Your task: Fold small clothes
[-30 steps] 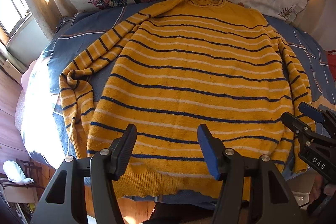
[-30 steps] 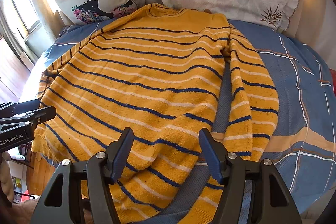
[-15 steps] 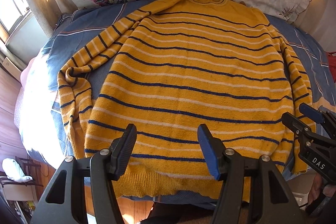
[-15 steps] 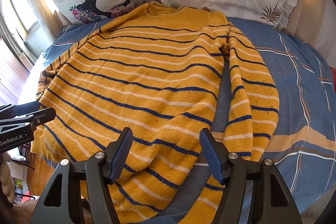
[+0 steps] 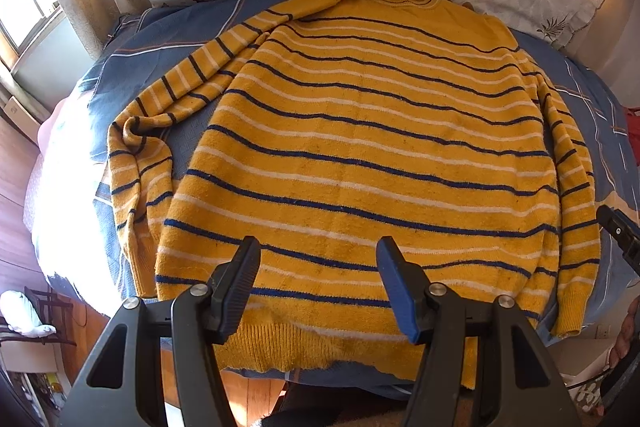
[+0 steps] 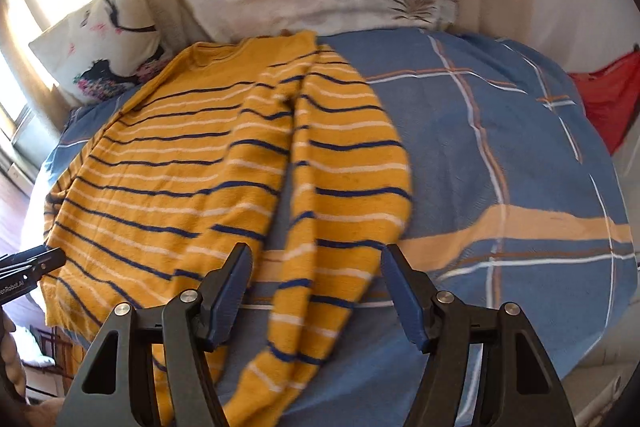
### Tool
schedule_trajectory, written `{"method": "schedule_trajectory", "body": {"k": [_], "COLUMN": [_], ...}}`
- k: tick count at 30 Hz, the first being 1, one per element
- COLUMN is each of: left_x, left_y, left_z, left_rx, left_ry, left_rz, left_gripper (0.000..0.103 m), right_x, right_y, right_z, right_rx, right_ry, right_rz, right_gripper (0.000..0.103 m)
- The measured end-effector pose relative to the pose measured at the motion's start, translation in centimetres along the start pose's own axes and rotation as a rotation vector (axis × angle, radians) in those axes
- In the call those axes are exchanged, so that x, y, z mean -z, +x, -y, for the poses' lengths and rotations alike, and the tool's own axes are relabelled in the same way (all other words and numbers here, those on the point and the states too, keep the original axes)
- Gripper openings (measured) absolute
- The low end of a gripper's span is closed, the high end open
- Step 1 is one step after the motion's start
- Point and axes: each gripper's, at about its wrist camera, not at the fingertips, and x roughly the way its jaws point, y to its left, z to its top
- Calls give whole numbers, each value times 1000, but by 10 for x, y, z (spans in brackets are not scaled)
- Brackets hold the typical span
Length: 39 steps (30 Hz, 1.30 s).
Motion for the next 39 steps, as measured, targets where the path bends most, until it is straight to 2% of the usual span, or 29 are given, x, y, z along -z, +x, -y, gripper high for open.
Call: {"method": "schedule_trajectory", "body": {"k": [3,5,7,11,14,16,17,19,20,23,26,29,31,32,34,35,36,37,39], "left_x": [0,0,0,1,2,2,2,1,0,-3,-5,-5,-5,-5,-5,-5,-5,-4,-2], "left_y": [4,5,5,5,4,4,3,0,-1,-4,-2,0,2,3,8,12,18,24,35], "left_z": [5,10,16,26,28,26,24,19,16,5,-8,-26,-40,-48,-66,-76,-86,-95,-110], "left_rx": [10,13,13,17,16,11,8,3,1,1,-11,-23,-31,-37,-37,-33,-25,-10,44], "left_ry": [3,13,28,55,52,39,30,11,-1,-46,-86,-134,-165,-179,-208,-224,-241,-259,-296], "left_rz": [-18,-23,-22,-25,-28,-26,-23,-14,-9,-1,-4,-12,-16,-15,-12,-16,-25,-39,-71], "left_gripper": [59,59,59,59,59,59,59,59,59,59,59,59,59,59,59,59,59,59,59], "right_x": [15,25,32,34,37,38,36,26,19,-13,-46,-63,-66,-66,-59,-53,-47,-38,-20], "right_y": [5,8,5,-5,8,19,23,20,14,-11,-33,-33,-23,-23,-32,-35,-36,-37,-16], "right_z": [28,33,26,-3,-20,-24,-22,-4,7,45,94,134,148,149,135,123,110,97,59], "right_rx": [15,-34,-76,-107,-166,-154,-139,-143,-95,175,375,539,609,592,485,405,296,163,-154], "right_ry": [58,88,73,-40,-99,-134,-140,-98,-101,-170,-135,-75,-40,-16,36,48,55,62,73], "right_rz": [-44,-70,-61,-7,-56,-97,-110,-116,-100,11,82,106,62,55,83,97,104,93,-30], "right_gripper": [73,73,73,73,71,25,11,10,10,10,10,11,14,17,43,63,68,68,67]}}
